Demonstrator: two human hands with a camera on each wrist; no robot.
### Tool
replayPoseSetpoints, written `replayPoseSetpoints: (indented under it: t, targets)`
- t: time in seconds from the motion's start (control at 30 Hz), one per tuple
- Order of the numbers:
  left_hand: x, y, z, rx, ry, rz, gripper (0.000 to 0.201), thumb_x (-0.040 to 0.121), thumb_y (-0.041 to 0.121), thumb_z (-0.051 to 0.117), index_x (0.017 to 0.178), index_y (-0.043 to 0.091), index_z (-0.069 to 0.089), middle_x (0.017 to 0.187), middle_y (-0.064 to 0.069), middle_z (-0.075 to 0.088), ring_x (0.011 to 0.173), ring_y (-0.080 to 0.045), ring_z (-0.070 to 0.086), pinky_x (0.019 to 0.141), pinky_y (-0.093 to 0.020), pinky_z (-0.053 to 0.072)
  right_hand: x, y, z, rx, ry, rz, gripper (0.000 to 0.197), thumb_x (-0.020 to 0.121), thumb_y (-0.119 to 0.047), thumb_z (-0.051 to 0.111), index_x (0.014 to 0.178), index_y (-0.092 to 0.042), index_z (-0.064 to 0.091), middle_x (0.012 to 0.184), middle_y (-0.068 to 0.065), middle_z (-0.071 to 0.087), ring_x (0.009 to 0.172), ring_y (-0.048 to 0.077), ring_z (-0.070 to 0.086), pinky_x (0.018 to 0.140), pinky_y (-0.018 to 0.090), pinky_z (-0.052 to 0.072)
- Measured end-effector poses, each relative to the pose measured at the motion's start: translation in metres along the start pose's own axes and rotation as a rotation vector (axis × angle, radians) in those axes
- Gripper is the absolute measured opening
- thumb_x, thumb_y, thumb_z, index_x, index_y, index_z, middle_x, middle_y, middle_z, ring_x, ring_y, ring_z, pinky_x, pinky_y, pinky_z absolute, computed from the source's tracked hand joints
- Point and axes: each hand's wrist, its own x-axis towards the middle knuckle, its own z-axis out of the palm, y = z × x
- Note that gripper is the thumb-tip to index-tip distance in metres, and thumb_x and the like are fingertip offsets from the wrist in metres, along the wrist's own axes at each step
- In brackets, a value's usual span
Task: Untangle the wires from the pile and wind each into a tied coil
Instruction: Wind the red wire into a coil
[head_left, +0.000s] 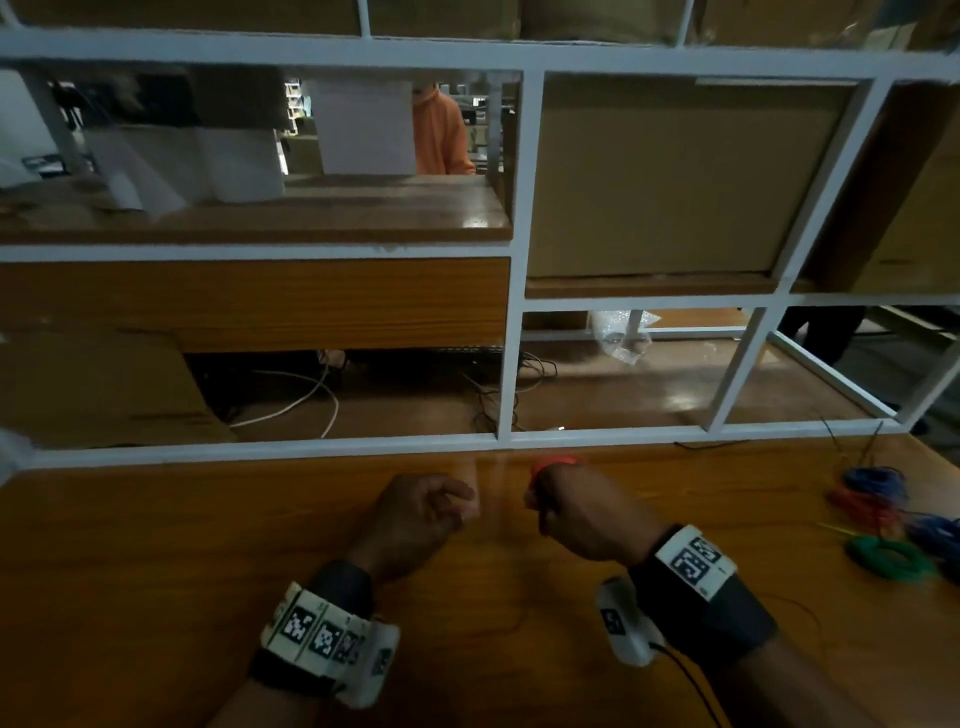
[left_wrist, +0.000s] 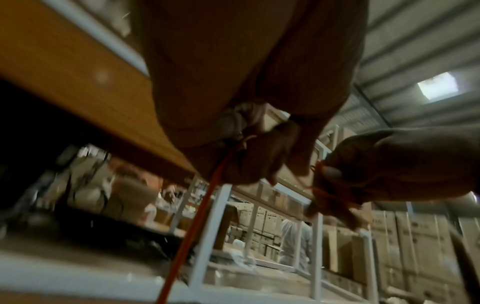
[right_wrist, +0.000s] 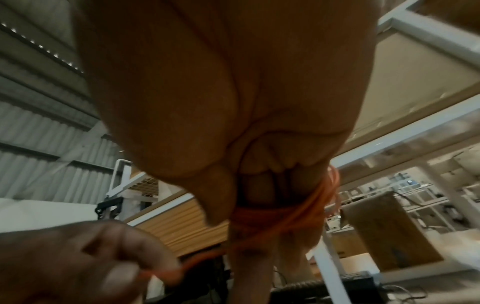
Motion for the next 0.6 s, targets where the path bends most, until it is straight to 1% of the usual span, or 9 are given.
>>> replayPoseSetpoints:
  t: [0.07, 0.17, 0.2, 0.27, 0.3, 0.4, 0.47, 0.53, 0.6]
  targets:
    - [0.0, 0.008, -0.018, 0.101, 0.077, 0.149, 0.011, 0.086, 0.026, 0.073, 0.086, 0.036, 0.071, 0.088, 0.016, 0.068, 0.085, -0.001, 0.062, 0.076, -0.03, 0.055, -0.004, 0.01, -0.003, 0.087, -0.177, 0.013, 0.012, 0.104, -0.024, 0.054, 0.098, -0.027, 0.064, 0.104, -0.008, 0.067, 0.099, 0.01, 0.062, 0.094, 0.035, 0.054]
    - [0.003, 0.023, -0.029, 0.185, 0.065, 0.324, 0.003, 0.084, 0.03, 0.075, 0.084, 0.033, 0.073, 0.086, 0.015, 0.067, 0.084, -0.002, 0.06, 0.074, -0.027, 0.051, -0.014, 0.011, 0.002, 0.276, -0.521, -0.095, 0.03, 0.109, -0.032, 0.044, 0.106, -0.023, 0.072, 0.11, -0.014, 0.072, 0.11, 0.004, 0.061, 0.11, 0.04, 0.04]
    - [0.006, 0.027, -0.029, 0.169, 0.057, 0.346, 0.003, 0.083, 0.031, 0.076, 0.085, 0.03, 0.074, 0.087, 0.012, 0.068, 0.085, -0.004, 0.061, 0.074, -0.027, 0.052, -0.016, 0.009, 0.007, 0.368, -0.612, -0.184, 0.032, 0.109, -0.034, 0.044, 0.109, -0.018, 0.072, 0.114, -0.011, 0.073, 0.116, 0.009, 0.061, 0.114, 0.047, 0.037]
    - [0.014, 0.031, -0.03, 0.024, 0.039, 0.331, 0.006, 0.079, 0.026, 0.08, 0.084, 0.025, 0.076, 0.089, 0.009, 0.072, 0.087, -0.008, 0.065, 0.077, -0.029, 0.055, -0.018, 0.006, 0.017, 0.652, -0.729, -0.357, 0.032, 0.108, -0.033, 0.046, 0.115, -0.009, 0.066, 0.11, 0.001, 0.074, 0.118, 0.037, 0.061, 0.115, 0.064, 0.032]
    - [0.018, 0.033, -0.03, -0.059, 0.037, 0.329, 0.006, 0.079, 0.023, 0.08, 0.083, 0.023, 0.077, 0.089, 0.009, 0.073, 0.088, -0.009, 0.066, 0.079, -0.03, 0.056, -0.019, 0.003, 0.02, 0.831, -0.771, -0.406, 0.028, 0.108, -0.029, 0.046, 0.114, -0.008, 0.063, 0.107, 0.005, 0.073, 0.115, 0.043, 0.06, 0.114, 0.066, 0.032]
    - [0.022, 0.035, -0.024, -0.212, 0.057, 0.352, 0.005, 0.08, 0.023, 0.077, 0.084, 0.019, 0.078, 0.088, 0.006, 0.076, 0.085, -0.008, 0.069, 0.073, -0.027, 0.055, -0.02, -0.008, 0.016, 1.266, -0.795, -0.513, 0.018, 0.106, -0.022, 0.048, 0.109, -0.008, 0.058, 0.097, 0.008, 0.074, 0.118, 0.028, 0.065, 0.111, 0.046, 0.043]
    - [0.018, 0.038, -0.013, -0.337, 0.054, 0.331, 0.004, 0.078, 0.024, 0.078, 0.081, 0.022, 0.078, 0.083, 0.005, 0.075, 0.077, -0.007, 0.067, 0.067, -0.022, 0.052, -0.022, -0.018, 0.008, 1.446, -0.744, -0.627, 0.016, 0.105, -0.018, 0.051, 0.11, -0.002, 0.053, 0.098, 0.012, 0.074, 0.114, 0.024, 0.068, 0.107, 0.039, 0.048]
    - [0.016, 0.038, 0.004, -0.438, -0.006, 0.327, 0.004, 0.074, 0.025, 0.078, 0.077, 0.028, 0.078, 0.079, 0.004, 0.073, 0.076, -0.016, 0.067, 0.069, -0.029, 0.055, -0.021, -0.028, -0.001, 1.616, -0.662, -0.712, 0.016, 0.104, -0.011, 0.051, 0.115, 0.0, 0.05, 0.109, 0.02, 0.071, 0.111, 0.025, 0.07, 0.1, 0.034, 0.054]
    - [0.014, 0.036, 0.018, -0.505, -0.005, 0.293, 0.007, 0.072, 0.033, 0.07, 0.068, 0.032, 0.075, 0.067, 0.005, 0.069, 0.065, -0.021, 0.061, 0.062, -0.033, 0.051, -0.019, -0.04, -0.011, 1.805, -0.552, -0.724, 0.019, 0.104, -0.009, 0.048, 0.121, 0.0, 0.05, 0.124, 0.024, 0.067, 0.119, 0.028, 0.067, 0.095, 0.031, 0.058]
